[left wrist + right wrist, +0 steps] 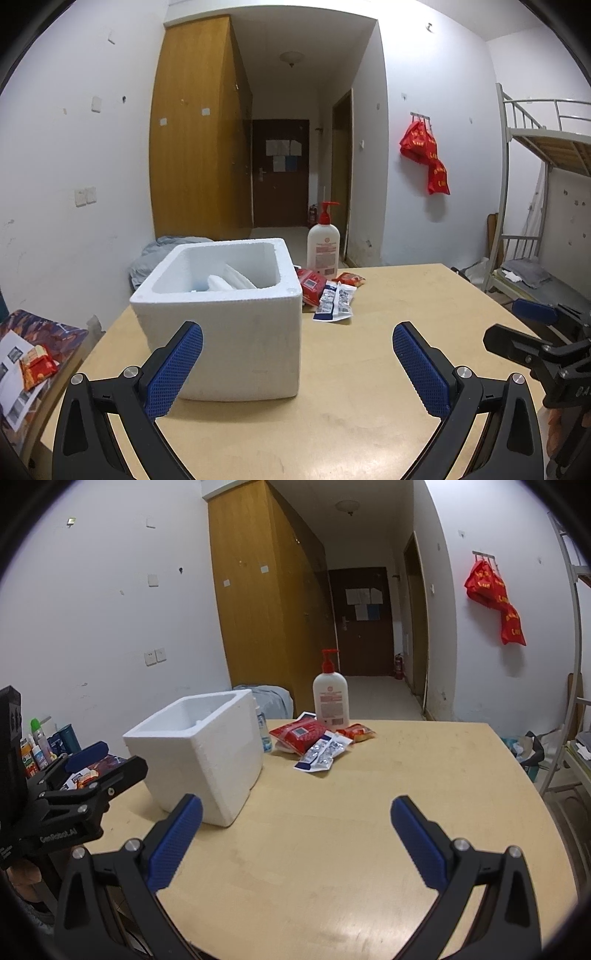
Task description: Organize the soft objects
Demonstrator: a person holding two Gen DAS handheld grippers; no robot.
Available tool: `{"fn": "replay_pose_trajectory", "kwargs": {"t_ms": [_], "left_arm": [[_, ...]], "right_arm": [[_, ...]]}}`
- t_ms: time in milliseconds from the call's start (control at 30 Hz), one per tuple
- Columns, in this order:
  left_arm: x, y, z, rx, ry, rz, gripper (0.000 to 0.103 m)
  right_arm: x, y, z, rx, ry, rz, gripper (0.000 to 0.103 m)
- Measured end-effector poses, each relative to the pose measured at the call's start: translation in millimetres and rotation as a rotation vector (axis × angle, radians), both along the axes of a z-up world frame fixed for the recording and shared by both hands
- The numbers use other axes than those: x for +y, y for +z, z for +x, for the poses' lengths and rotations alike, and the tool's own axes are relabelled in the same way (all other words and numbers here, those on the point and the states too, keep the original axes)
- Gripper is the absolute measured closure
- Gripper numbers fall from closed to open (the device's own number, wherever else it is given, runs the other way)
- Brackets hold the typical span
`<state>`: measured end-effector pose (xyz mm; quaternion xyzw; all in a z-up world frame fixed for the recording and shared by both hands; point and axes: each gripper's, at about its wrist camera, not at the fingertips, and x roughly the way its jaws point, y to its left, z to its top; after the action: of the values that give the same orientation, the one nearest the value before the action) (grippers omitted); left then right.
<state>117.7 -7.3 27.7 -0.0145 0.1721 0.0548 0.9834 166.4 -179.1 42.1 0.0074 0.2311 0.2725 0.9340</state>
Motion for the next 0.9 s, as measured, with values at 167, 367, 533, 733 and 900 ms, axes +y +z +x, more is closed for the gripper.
{"fn": "replay_pose_trajectory", "kwargs": {"t_ms": [167, 367, 533, 733, 900], "left_arm": [[-4, -5, -21, -0.027, 0.012, -0.006, 0.0], [-9, -13, -46, -0.045, 0.028, -0.013, 0.0], [-14, -15, -69, -0.071, 0.037, 0.012, 0.0], [-16, -18, -95, -0.106, 0.05, 0.024, 0.0], [-18, -18, -111, -0.123, 0.042, 0.018, 0.0]], "right_arm": [[-3, -5, -20, -0.018, 0.001, 0.015, 0.0], [-11, -9, -45, -0.054, -0.002, 0.043, 0.0], [-13, -12, -64, -0.075, 0.01, 0.059, 0.0], [-17, -11, -86, -0.115, 0.015, 0.08, 0.0], [-20, -12, -103, -0.14, 0.007, 0.076, 0.0]]}}
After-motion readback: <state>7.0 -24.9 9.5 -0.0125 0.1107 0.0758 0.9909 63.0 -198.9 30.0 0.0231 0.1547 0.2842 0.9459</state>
